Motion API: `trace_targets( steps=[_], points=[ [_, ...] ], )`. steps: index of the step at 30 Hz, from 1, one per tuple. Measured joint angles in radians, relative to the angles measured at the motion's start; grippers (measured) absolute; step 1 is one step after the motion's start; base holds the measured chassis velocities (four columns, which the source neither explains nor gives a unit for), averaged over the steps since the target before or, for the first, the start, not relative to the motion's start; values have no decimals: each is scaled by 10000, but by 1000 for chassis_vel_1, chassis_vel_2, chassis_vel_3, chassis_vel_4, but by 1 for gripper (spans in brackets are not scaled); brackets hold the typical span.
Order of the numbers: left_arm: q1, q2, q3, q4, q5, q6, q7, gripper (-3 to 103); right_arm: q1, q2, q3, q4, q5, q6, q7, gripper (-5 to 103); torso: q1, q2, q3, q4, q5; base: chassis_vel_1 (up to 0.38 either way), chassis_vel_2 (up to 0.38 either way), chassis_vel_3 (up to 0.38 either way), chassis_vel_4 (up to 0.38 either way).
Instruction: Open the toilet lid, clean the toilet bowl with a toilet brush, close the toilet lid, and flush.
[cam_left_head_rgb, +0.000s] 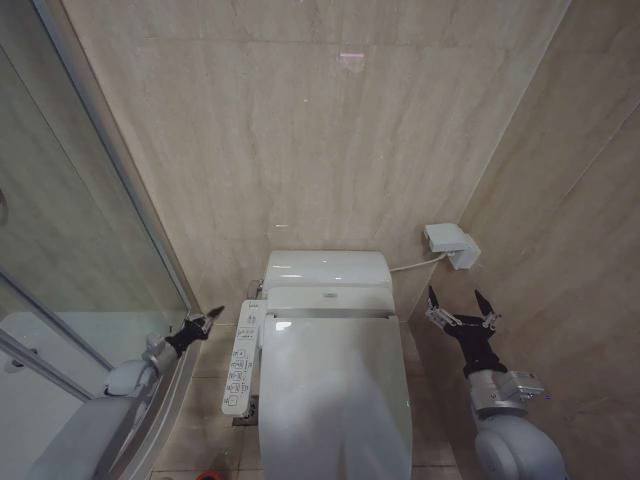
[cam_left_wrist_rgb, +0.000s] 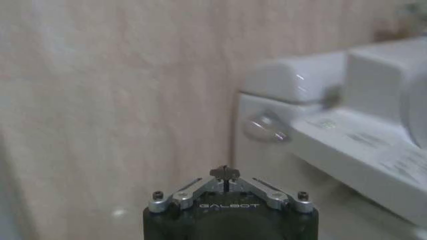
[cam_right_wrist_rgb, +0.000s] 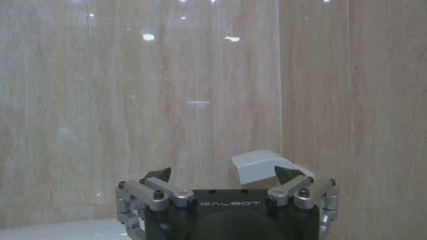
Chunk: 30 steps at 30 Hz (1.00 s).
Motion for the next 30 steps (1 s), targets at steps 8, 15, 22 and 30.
trace_targets(
  steps=[8, 15, 22, 30],
  points=[
    [791, -29, -1215, -2288, -410, 1088, -2606, 0, 0, 0, 0, 0, 0, 0, 0, 100, 0, 0, 0, 0, 1, 0, 0, 0, 0],
    [1502, -133, -2074, -4165, -403, 1803, -4676, 0, 0, 0, 0, 0, 0, 0, 0, 100, 0, 0, 0, 1, 2, 0, 0, 0, 0],
    [2501, -778, -2717, -5720, -494, 2164, -5614, -3, 0, 0, 0, 0, 0, 0, 0, 100, 0, 0, 0, 1, 2, 0, 0, 0, 0],
    [3604, -1226, -3100, -6893, -376, 2325, -5762, 22, 0, 0, 0, 0, 0, 0, 0, 100, 0, 0, 0, 0, 1, 0, 0, 0, 0]
  ],
)
